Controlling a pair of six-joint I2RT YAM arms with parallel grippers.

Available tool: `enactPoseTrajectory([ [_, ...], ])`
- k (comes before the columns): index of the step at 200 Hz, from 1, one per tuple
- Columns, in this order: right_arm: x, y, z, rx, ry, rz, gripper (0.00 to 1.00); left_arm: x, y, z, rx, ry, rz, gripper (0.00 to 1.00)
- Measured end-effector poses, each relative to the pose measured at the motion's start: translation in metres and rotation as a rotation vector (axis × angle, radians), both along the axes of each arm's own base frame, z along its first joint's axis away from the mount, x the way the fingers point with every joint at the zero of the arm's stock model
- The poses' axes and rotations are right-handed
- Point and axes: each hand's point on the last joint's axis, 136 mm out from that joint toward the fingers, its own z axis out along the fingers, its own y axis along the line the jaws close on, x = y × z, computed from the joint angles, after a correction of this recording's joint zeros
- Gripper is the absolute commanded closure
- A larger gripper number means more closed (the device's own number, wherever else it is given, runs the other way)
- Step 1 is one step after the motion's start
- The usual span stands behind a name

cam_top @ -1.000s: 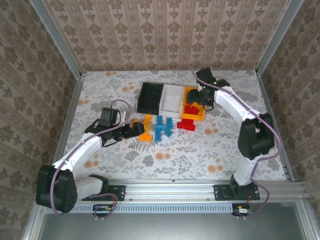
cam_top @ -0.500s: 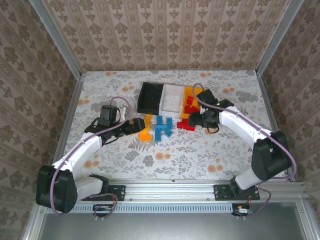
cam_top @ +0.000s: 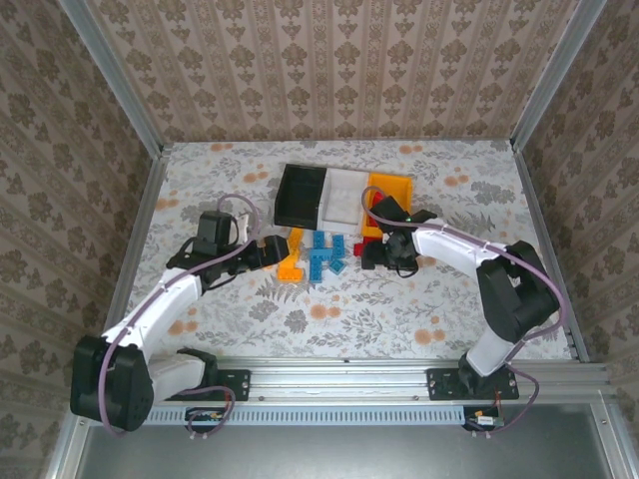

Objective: Sort the legos into containers by color

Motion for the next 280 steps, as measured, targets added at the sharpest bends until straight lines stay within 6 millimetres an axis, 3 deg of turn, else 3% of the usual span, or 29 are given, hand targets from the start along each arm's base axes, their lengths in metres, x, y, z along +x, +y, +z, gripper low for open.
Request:
enactPoseTrajectory([
  [73,0.024,0.005,-0.012,-0.038,0.000,-0.019,0.23,-0.003,0.011,-0.010,-0.002,0.023,0.029,0.00],
  [147,0.042,0.000,-0.021,-0.064,0.000,-0.044,0.37,-0.002,0.019,-0.014,-0.009,0.038,0.052,0.00],
  [227,0.045,-0.013,-0.025,-0.074,0.004,-0.064,0.58,-0.003,0.020,-0.016,-0.013,0.046,0.054,0.00],
  [254,0.035,-0.018,-0.021,-0.072,0.000,-0.064,0.58,-0.003,0.020,-0.016,-0.014,0.045,0.053,0.00],
  [280,0.026,-0.022,-0.004,-0.060,-0.030,-0.067,0.59,-0.003,0.020,-0.016,-0.016,0.043,0.052,0.00],
])
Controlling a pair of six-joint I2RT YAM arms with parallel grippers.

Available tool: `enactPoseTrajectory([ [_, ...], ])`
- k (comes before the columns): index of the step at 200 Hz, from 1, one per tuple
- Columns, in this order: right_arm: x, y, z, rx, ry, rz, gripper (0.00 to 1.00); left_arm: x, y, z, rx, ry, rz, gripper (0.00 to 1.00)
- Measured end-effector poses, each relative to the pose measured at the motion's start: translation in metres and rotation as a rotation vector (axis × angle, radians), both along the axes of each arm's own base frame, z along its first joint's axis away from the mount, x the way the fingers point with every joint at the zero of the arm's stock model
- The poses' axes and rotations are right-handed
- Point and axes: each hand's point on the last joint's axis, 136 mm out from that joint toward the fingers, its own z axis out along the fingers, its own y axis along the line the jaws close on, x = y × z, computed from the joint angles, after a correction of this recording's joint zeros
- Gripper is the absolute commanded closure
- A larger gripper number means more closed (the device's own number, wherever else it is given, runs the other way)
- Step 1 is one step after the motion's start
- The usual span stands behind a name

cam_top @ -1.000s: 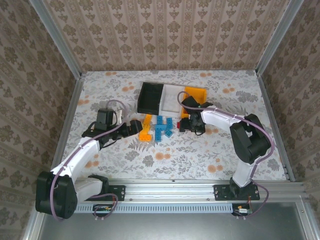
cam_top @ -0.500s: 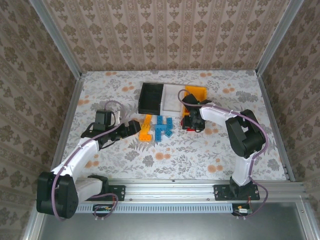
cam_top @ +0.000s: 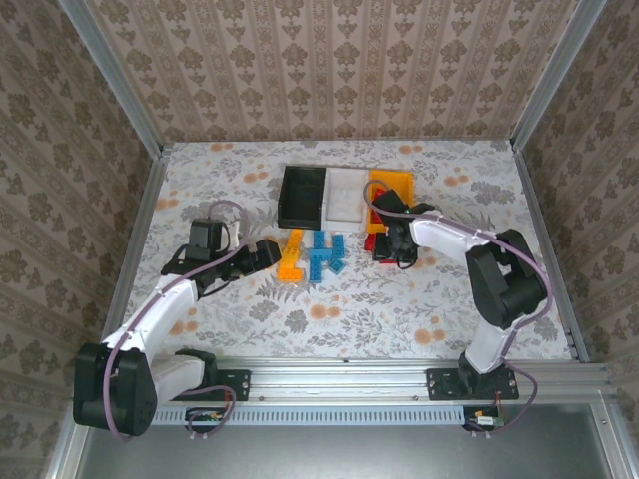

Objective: Sort the legos into containers by color

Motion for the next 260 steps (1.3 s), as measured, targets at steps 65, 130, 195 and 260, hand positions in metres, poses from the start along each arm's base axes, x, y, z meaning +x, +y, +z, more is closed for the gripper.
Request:
enactPoseTrajectory([
  [65,0.018,-0.016,0.079,0.049,-0.149,-0.034,0.58,-0.003,-0.002,-0.003,-0.007,0.007,-0.008,0.00],
  [130,0.113,-0.021,0.131,0.068,-0.279,-0.055,0.58,-0.005,-0.001,-0.005,-0.002,0.022,-0.008,0.00],
  [195,0.153,-0.014,0.067,0.050,-0.158,-0.045,0.57,-0.008,0.001,-0.009,0.015,0.036,-0.010,0.00],
  [260,0.153,-0.011,0.048,0.051,-0.117,-0.042,0.48,-0.008,0.002,-0.013,0.020,0.049,-0.008,0.00],
])
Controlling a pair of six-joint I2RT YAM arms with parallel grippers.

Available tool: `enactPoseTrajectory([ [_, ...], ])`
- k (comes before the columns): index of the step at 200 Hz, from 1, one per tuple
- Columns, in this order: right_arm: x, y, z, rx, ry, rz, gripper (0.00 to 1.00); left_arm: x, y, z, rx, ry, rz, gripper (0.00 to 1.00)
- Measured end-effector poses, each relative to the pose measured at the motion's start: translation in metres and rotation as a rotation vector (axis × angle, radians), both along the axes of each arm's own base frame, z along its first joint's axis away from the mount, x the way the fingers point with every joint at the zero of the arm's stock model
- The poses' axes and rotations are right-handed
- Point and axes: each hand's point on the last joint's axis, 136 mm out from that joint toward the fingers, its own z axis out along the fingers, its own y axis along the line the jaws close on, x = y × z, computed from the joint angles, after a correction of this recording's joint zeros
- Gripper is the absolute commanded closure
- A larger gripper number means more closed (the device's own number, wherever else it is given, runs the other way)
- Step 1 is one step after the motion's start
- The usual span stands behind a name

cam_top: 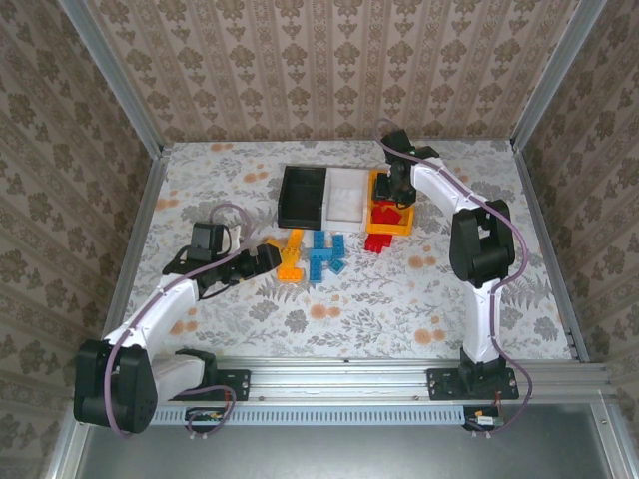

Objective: Sort the legos into containers by color

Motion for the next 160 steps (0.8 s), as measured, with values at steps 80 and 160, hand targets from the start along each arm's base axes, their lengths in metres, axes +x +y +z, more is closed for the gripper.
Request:
enactPoseTrajectory([
  [80,-0.002,0.001,-0.003,0.006,0.008,0.003,0.37,0.000,0.000,0.001,-0.001,-0.005,0.000,0.00],
  [160,-0.029,-0.005,0.010,0.028,-0.011,-0.010,0.26,-0.005,0.009,-0.008,0.084,0.030,0.009,0.06],
])
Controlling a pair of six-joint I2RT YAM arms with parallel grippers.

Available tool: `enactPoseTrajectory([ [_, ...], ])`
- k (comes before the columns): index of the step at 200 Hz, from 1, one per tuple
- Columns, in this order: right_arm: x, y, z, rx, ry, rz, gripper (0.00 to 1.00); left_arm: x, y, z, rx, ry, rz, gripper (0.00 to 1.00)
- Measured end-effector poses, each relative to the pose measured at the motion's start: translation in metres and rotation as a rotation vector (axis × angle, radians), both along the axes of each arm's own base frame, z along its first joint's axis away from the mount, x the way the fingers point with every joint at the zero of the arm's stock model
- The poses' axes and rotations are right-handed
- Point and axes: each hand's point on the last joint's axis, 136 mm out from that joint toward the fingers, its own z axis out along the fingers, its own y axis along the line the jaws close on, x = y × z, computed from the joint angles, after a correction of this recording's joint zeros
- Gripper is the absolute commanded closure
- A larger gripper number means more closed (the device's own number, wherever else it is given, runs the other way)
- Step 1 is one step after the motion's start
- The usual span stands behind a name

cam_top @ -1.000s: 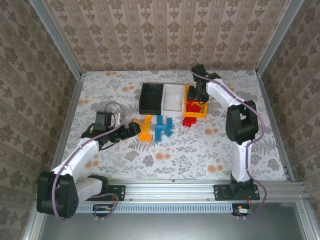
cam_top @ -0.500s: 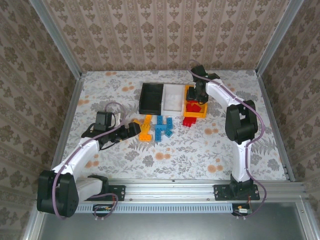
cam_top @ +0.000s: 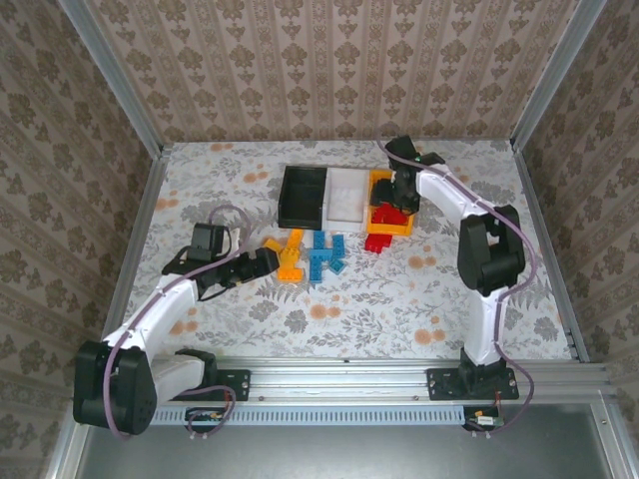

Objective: Sort the legos into containers by color

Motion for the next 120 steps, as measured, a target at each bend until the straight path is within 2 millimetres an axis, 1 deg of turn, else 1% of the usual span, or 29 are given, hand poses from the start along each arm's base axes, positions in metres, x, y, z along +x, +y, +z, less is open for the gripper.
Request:
enactPoseTrajectory([
  [23,-0.022,-0.001,0.024,0.046,-0.052,-0.014,0.26,0.007,0.001,-0.002,0.077,0.010,-0.018,0.16],
  [34,-0.032,-0.001,0.035,0.068,-0.079,-0.021,0.26,0.014,0.001,-0.005,0.118,0.020,-0.023,0.19],
  [54,-0.049,0.001,0.046,0.104,-0.105,-0.020,0.25,0.026,0.001,-0.012,0.191,0.037,-0.041,0.25],
  [68,-0.059,0.003,0.045,0.117,-0.106,-0.017,0.25,0.032,0.001,-0.020,0.246,0.050,-0.061,0.26],
  [83,-0.068,0.003,0.039,0.128,-0.087,-0.019,0.25,0.036,-0.002,-0.028,0.291,0.066,-0.087,0.27],
  [105,-0.080,0.003,0.028,0.130,-0.053,-0.019,0.25,0.037,-0.003,-0.041,0.338,0.092,-0.115,0.30],
  [120,-0.087,0.002,0.024,0.133,-0.043,-0.020,0.25,0.036,-0.001,-0.049,0.363,0.113,-0.125,0.31],
])
